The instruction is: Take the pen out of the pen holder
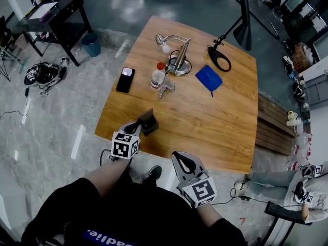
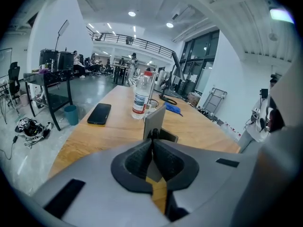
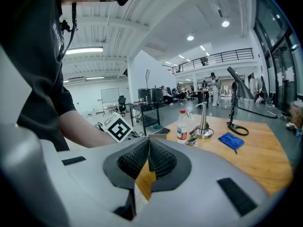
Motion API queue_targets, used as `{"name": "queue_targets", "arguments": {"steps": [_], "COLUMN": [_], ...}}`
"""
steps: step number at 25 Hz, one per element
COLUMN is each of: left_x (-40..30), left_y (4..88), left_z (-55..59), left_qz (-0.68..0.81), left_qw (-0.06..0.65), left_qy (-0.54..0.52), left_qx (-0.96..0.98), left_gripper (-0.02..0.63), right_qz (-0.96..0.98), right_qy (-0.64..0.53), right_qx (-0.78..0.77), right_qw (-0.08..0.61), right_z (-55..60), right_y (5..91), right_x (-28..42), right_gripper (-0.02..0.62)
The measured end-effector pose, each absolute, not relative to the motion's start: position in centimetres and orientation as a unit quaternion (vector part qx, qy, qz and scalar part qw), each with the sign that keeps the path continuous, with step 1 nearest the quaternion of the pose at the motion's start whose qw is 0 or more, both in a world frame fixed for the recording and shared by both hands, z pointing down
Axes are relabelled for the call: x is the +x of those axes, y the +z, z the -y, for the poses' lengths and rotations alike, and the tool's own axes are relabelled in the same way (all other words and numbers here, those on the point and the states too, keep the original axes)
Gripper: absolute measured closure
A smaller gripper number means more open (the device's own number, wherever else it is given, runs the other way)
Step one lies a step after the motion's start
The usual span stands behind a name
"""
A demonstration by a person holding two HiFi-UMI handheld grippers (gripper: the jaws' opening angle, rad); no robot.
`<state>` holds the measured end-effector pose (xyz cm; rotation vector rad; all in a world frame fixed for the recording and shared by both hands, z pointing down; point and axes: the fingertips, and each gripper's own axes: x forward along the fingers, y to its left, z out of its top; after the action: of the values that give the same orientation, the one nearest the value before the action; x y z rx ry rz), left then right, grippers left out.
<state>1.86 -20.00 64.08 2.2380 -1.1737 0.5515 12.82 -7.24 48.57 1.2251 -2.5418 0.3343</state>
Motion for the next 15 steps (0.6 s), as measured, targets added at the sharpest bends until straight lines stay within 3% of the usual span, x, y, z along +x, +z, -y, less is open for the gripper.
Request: {"name": "queue_targets", "arguments": {"steps": [15], "left_x": [1.6], "left_y": [62.6], "left_z": [18.9], "left_qz": [0.429], "left_qw": [0.238], "left_qy": [0.194], "left_qx": [0.849], "left_gripper": [0.597], "right_qz": [0.889], "right_qy": [0.114], "right_qx": [0.419], "right_qw": [0.145], "right_z": [6.7], "right_y": [48.6], "right_x": [12.5], "right_gripper": [0.589]}}
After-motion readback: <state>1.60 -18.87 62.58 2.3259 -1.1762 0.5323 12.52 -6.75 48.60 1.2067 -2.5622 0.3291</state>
